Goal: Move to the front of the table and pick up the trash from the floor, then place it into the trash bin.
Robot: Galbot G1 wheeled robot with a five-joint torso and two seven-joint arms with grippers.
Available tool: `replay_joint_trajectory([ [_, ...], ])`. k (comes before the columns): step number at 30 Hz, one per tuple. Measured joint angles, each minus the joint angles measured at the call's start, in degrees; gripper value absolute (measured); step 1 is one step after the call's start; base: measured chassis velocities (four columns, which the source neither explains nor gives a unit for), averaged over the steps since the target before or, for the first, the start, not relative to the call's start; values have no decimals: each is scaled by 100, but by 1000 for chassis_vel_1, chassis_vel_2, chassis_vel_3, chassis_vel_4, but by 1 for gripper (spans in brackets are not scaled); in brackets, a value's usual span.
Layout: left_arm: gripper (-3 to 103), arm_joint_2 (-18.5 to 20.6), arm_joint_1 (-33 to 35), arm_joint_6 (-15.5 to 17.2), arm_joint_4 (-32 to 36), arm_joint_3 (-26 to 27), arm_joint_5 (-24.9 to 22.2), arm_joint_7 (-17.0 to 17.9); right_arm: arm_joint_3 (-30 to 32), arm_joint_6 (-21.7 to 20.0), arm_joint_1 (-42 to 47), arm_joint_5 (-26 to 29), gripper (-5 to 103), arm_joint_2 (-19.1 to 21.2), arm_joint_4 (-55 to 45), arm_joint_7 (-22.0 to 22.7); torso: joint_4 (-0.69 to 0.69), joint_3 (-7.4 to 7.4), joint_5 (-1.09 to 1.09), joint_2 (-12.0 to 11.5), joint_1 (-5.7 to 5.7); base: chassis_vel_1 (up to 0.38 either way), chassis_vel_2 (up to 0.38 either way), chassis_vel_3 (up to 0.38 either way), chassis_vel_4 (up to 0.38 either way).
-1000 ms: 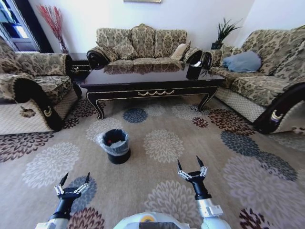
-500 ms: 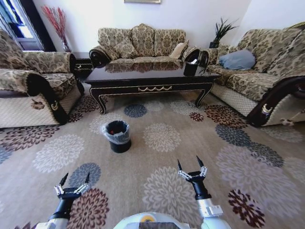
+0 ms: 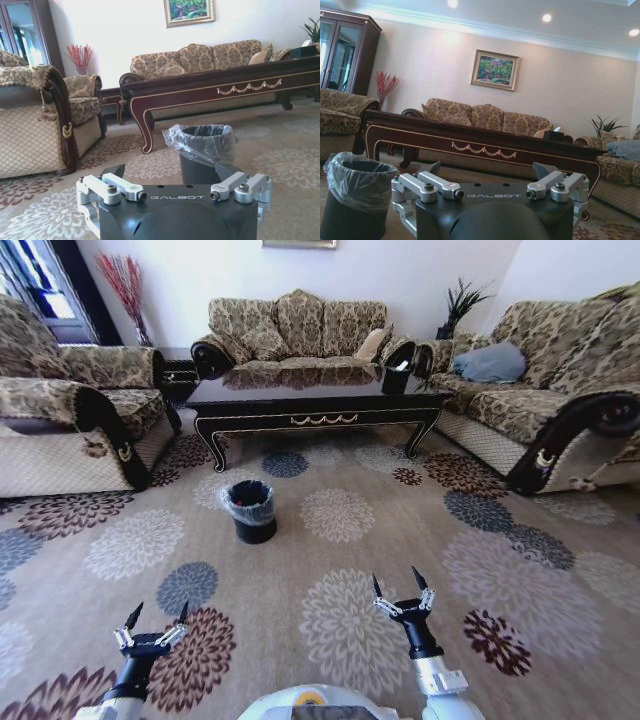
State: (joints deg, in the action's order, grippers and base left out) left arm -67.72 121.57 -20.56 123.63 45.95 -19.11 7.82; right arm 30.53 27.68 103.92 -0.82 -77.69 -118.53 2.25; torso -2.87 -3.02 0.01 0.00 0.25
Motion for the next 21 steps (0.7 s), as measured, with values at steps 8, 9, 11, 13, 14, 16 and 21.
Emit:
replay_joint_trajectory([
  [8, 100, 0, 0, 0, 0, 0, 0, 0, 0, 0, 0, 0, 100, 0, 0, 0, 2, 1, 0, 0, 0, 165, -124, -111, 164],
  [9, 100, 0, 0, 0, 0, 0, 0, 0, 0, 0, 0, 0, 100, 0, 0, 0, 1, 0, -1, 0, 0, 121, -114, -119, 95],
  [11, 100, 0, 0, 0, 0, 0, 0, 0, 0, 0, 0, 0, 100, 0, 0, 0, 0, 0, -1, 0, 0, 110, -108, -90, 92],
  [13, 100, 0, 0, 0, 0, 0, 0, 0, 0, 0, 0, 0, 100, 0, 0, 0, -1, 0, 0, 0, 0, 99, -96, -79, 90],
  [14, 100, 0, 0, 0, 0, 0, 0, 0, 0, 0, 0, 0, 100, 0, 0, 0, 0, 0, -1, 0, 0, 86, -96, -97, 113],
  [16, 100, 0, 0, 0, 0, 0, 0, 0, 0, 0, 0, 0, 100, 0, 0, 0, 0, 0, -1, 0, 0, 106, -97, -99, 112],
  [21, 100, 0, 0, 0, 0, 0, 0, 0, 0, 0, 0, 0, 100, 0, 0, 0, 0, 0, -1, 0, 0, 112, -106, -116, 122],
])
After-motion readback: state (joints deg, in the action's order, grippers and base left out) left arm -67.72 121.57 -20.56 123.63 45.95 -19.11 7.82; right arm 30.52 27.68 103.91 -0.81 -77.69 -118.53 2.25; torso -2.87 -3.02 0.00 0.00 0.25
